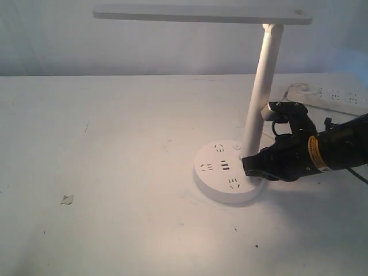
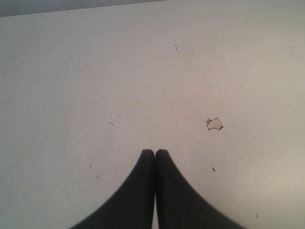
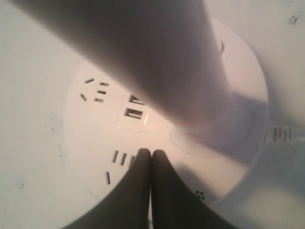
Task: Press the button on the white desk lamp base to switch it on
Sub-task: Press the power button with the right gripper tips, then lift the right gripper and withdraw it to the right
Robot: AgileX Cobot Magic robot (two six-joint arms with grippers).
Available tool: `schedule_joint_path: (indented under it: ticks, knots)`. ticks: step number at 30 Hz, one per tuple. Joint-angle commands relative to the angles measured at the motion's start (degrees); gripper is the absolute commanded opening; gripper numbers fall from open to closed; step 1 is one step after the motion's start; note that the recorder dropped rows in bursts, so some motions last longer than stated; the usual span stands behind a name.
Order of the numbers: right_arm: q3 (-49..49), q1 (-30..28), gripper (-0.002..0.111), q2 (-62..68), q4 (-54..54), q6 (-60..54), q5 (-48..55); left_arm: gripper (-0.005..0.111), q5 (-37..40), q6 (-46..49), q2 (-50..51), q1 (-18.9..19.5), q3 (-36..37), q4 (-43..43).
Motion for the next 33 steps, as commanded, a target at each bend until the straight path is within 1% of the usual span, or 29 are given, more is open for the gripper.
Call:
schedule_joint_path:
  ticks: [1,4,7,13,23,26,33]
  knots:
    - [-0.03,0.08,0.000,-2.06,0.27,-0.28,-0.37,0.000,-0.11,0.00,-0.18,-0.45,0.11,-0.26]
    - [-0.03,-0.03,0.000,-4.79,-0.87,0.08,-0.37,0.000,-0.11,0.00,-0.18,-0.45,0.11,-0.26]
    - [0.26,-0.03,0.000,-9.21,-0.87,3.62,-0.37,0.000,-0.11,0.00,-0.18,-0.45,0.11,-0.26]
    - [5.27,-0.03,0.000,-21.22,-0.87,4.10,-0.37,0.000,-0.11,0.00,-0.18,-0.45,0.11,-0.26]
    - [15.22,-0.03,0.000,-51.51,-0.87,5.82,-3.63,0.000,-0.11,0.00,-0.18,-0.45,0.11,-0.26]
    - [16.06,-0.03,0.000,-60.55,-0.87,5.94,-3.38,0.000,-0.11,0.00,-0.18,-0.45,0.11,-0.26]
    - [15.95,-0.03,0.000,-75.86,-0.87,5.64,-4.02,0.000,-0.11,0.00,-0.18,-0.45,0.11,-0.26]
